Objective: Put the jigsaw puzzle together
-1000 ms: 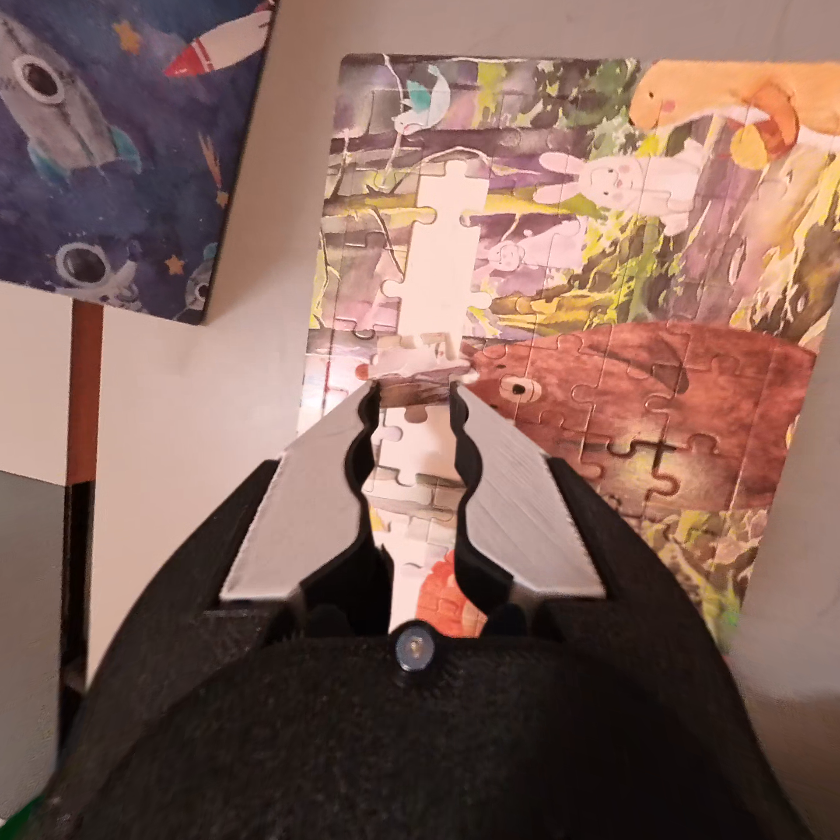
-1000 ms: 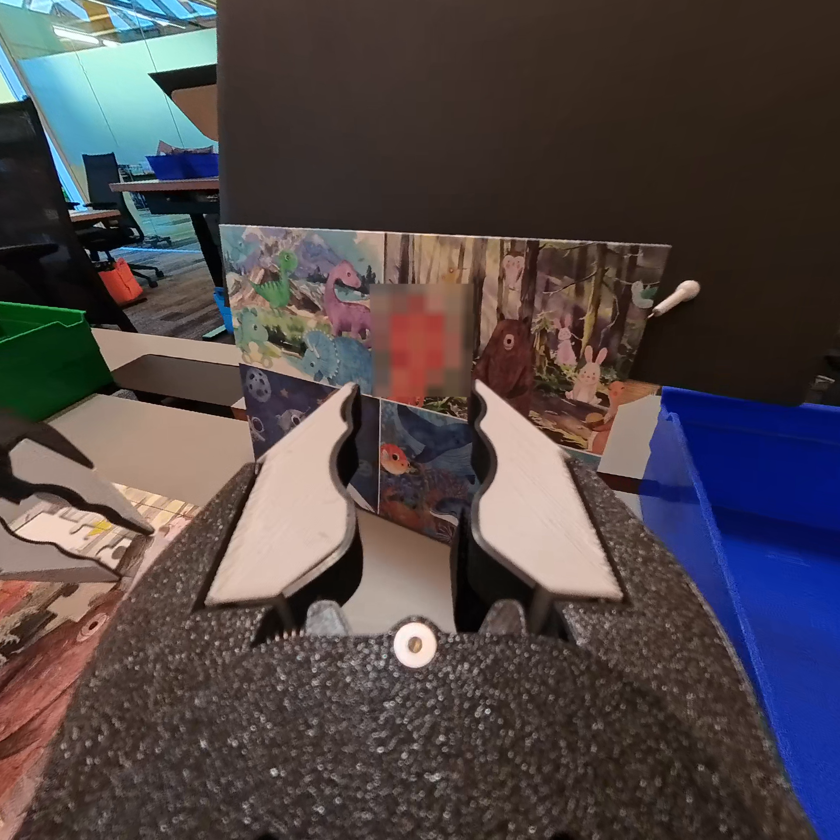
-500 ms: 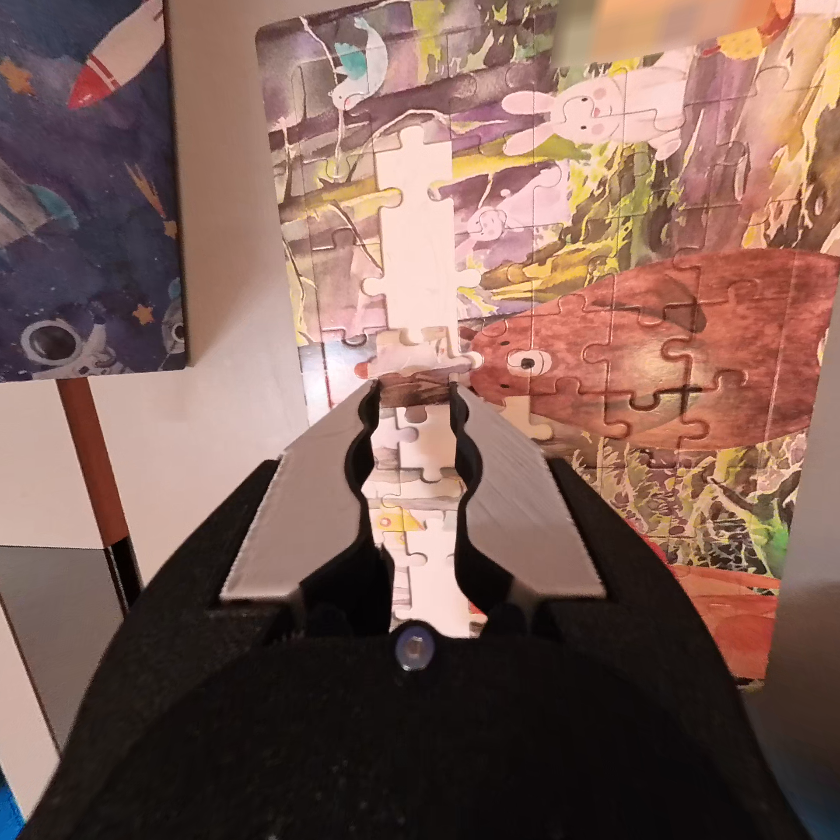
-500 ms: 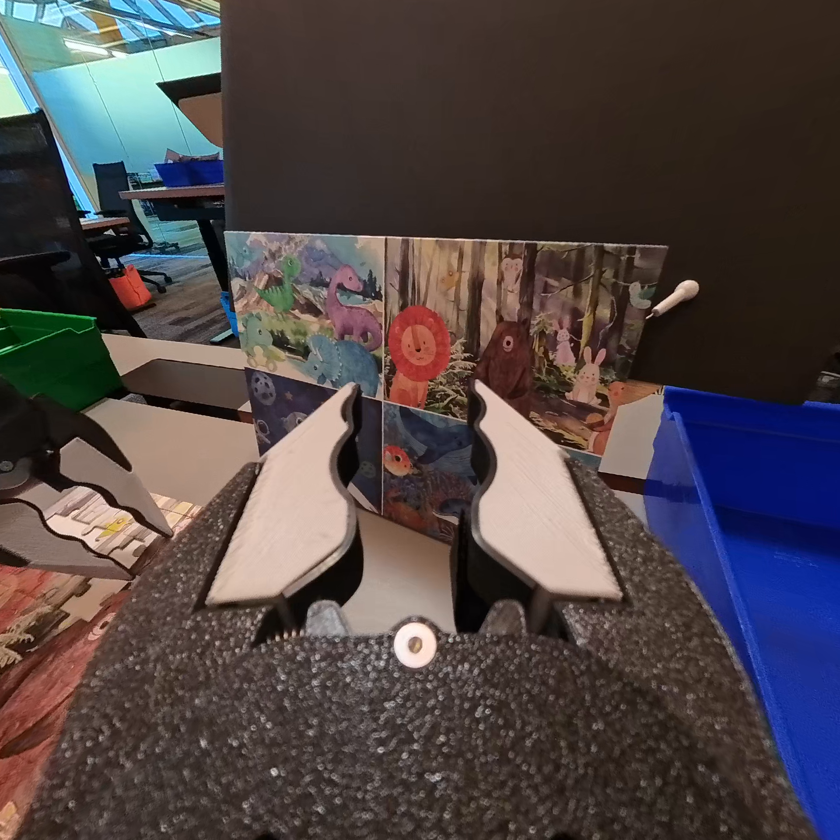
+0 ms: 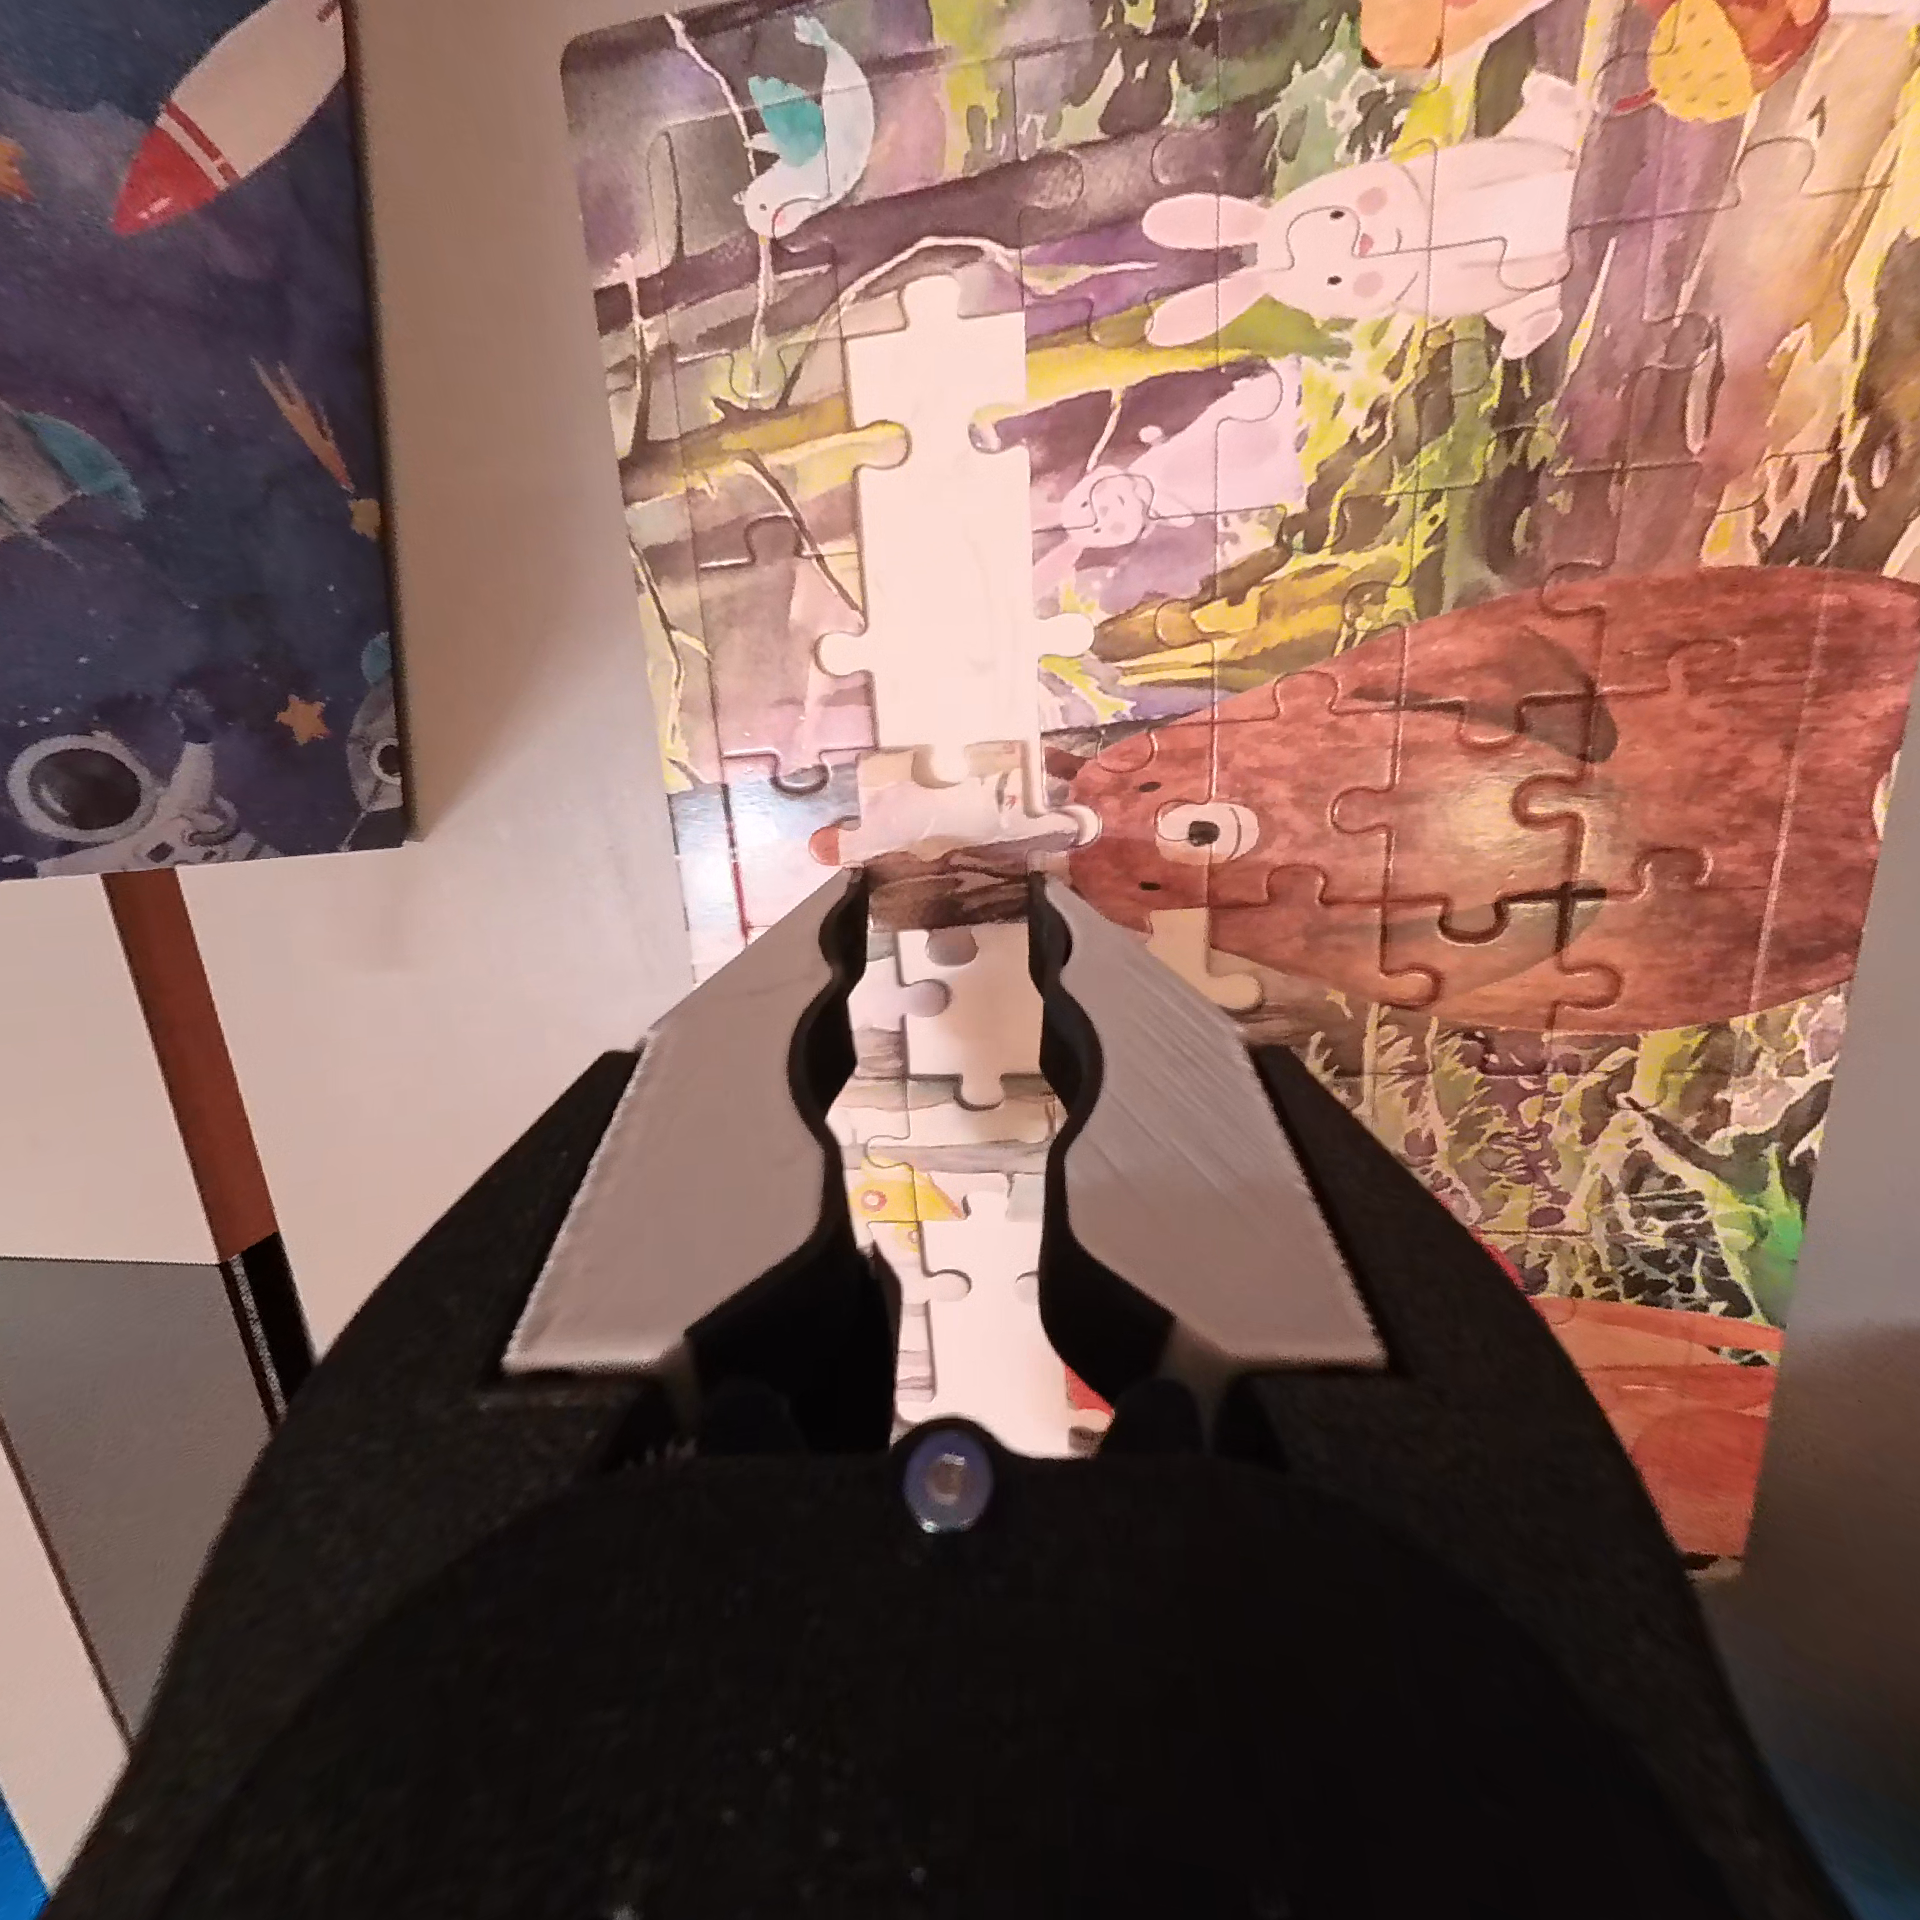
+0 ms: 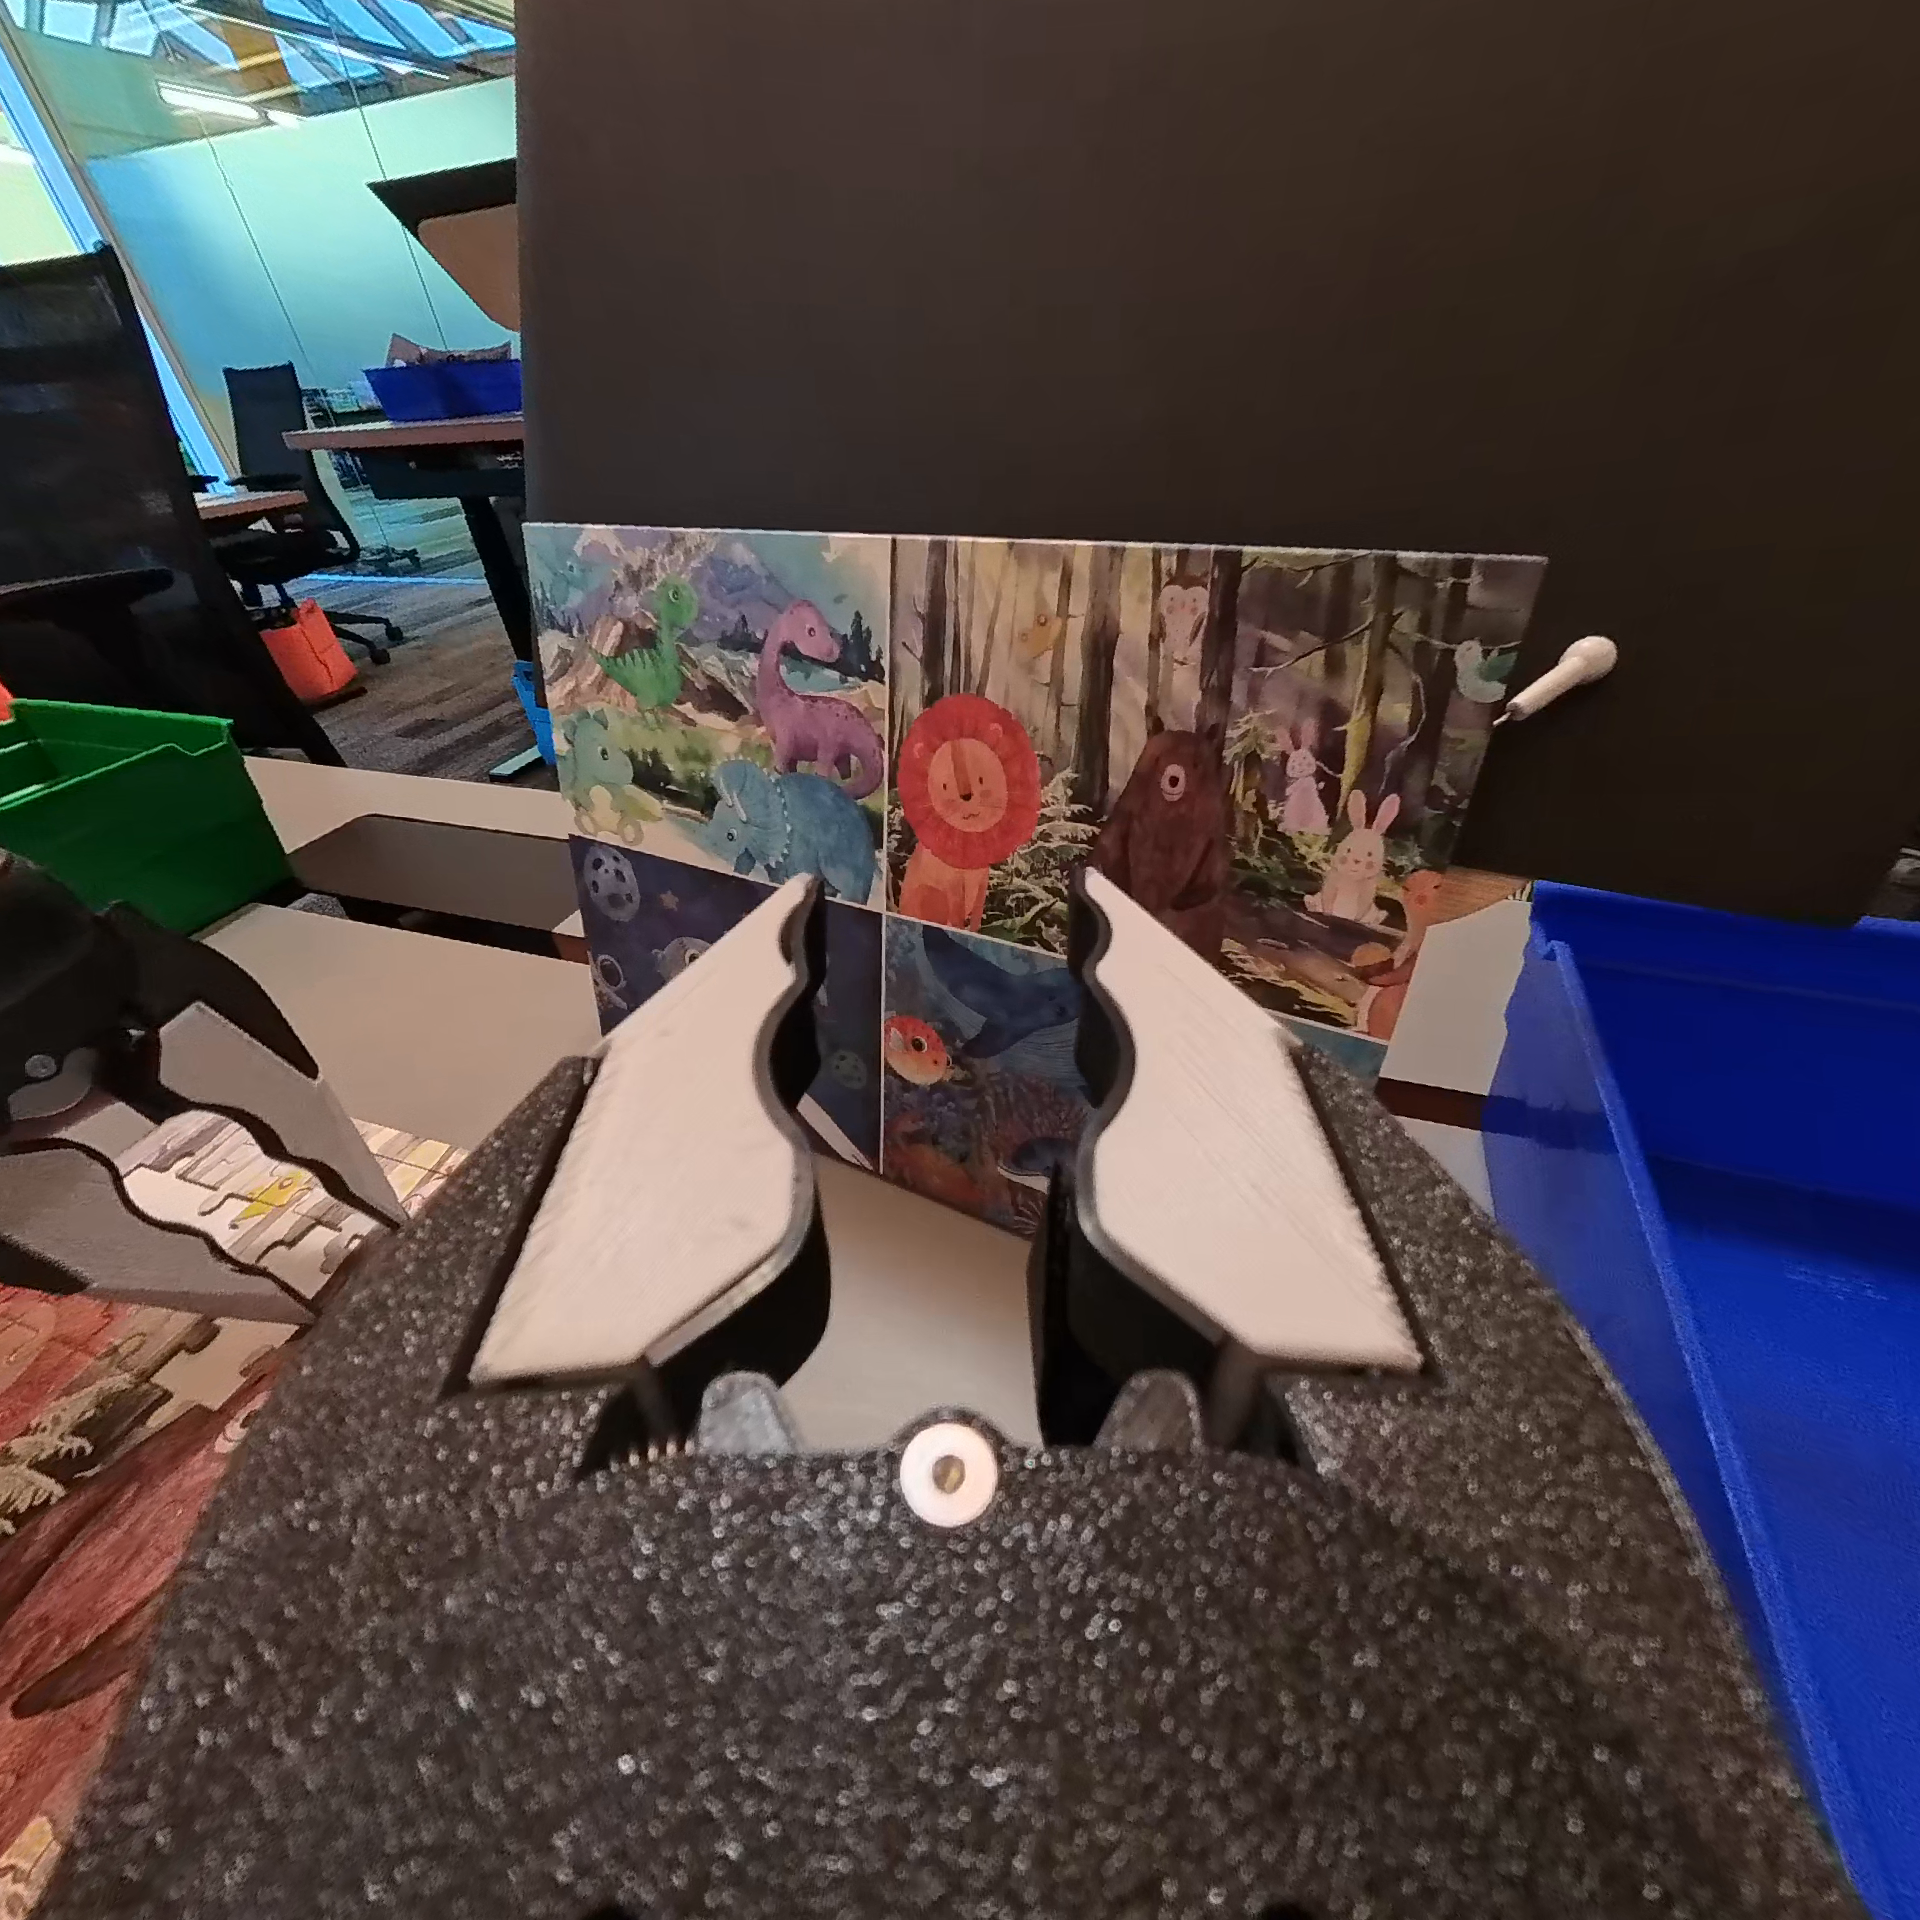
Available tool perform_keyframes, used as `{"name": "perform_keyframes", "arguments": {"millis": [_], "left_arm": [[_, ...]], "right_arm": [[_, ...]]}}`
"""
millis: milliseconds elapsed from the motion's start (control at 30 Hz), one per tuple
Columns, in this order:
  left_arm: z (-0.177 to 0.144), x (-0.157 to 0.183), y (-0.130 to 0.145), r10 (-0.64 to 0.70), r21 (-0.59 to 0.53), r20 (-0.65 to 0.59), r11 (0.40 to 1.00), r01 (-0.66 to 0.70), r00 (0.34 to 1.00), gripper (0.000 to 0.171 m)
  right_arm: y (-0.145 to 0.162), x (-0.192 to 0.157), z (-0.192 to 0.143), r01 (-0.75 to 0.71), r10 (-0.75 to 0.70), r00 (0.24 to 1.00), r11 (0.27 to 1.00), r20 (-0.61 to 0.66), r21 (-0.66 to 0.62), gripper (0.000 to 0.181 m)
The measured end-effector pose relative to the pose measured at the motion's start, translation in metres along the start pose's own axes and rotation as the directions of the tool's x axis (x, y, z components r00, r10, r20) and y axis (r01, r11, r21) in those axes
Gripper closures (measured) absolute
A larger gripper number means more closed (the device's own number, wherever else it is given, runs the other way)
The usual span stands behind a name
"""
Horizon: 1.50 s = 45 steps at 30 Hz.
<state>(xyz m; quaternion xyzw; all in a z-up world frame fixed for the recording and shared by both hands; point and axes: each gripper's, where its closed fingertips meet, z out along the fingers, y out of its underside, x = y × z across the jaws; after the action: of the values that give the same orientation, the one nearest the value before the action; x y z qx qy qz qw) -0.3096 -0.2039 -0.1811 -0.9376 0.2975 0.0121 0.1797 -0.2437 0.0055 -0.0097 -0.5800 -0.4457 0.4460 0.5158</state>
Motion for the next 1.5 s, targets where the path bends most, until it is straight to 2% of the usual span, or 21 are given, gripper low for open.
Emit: {"name": "perform_keyframes", "arguments": {"millis": [400, 600, 700, 767, 833, 933, 1067, 1133, 1300, 1500], "left_arm": [[-0.012, 0.001, 0.015, -0.038, -0.023, 0.029, 0.999, 0.039, 0.999, 0.141], [-0.016, 0.0, 0.03, -0.218, 0.001, 0.151, 0.975, 0.22, 0.964, 0.141], [-0.021, 0.008, 0.035, -0.362, 0.069, 0.223, 0.932, 0.356, 0.905, 0.141], [-0.026, 0.012, 0.041, -0.471, 0.131, 0.27, 0.882, 0.453, 0.84, 0.141], [-0.032, 0.013, 0.055, -0.569, 0.178, 0.336, 0.821, 0.543, 0.751, 0.141], [-0.04, 0.014, 0.078, -0.704, 0.254, 0.412, 0.699, 0.669, 0.578, 0.141], [-0.044, 0.019, 0.08, -0.825, 0.383, 0.376, 0.552, 0.741, 0.421, 0.141], [-0.042, 0.022, 0.078, -0.851, 0.409, 0.358, 0.513, 0.754, 0.385, 0.141], [-0.041, 0.021, 0.081, -0.865, 0.414, 0.377, 0.478, 0.775, 0.332, 0.141], [-0.034, 0.024, 0.082, -0.847, 0.384, 0.402, 0.501, 0.776, 0.348, 0.141]], "right_arm": [[0.0, -0.003, 0.0, -0.001, 0.001, 1.0, 1.0, 0.009, -0.003, 0.135], [0.0, -0.002, 0.0, -0.007, 0.007, 1.0, 1.0, 0.011, -0.003, 0.135], [-0.001, -0.002, 0.0, -0.01, 0.01, 1.0, 1.0, 0.013, -0.001, 0.135], [0.0, -0.003, 0.0, -0.012, 0.012, 1.0, 1.0, 0.017, -0.002, 0.135], [0.0, -0.005, 0.0, -0.011, 0.011, 1.0, 1.0, 0.022, -0.004, 0.135], [0.001, -0.009, 0.001, -0.003, 0.003, 1.0, 1.0, 0.028, -0.007, 0.135], [0.004, -0.012, 0.003, 0.009, -0.008, 0.999, 1.0, 0.031, -0.017, 0.135], [0.006, -0.012, 0.004, 0.015, -0.014, 0.999, 1.0, 0.031, -0.024, 0.135], [0.007, -0.014, 0.005, 0.024, -0.023, 0.999, 0.999, 0.034, -0.028, 0.135], [0.008, -0.015, 0.005, 0.025, -0.023, 0.999, 0.999, 0.039, -0.033, 0.135]]}}
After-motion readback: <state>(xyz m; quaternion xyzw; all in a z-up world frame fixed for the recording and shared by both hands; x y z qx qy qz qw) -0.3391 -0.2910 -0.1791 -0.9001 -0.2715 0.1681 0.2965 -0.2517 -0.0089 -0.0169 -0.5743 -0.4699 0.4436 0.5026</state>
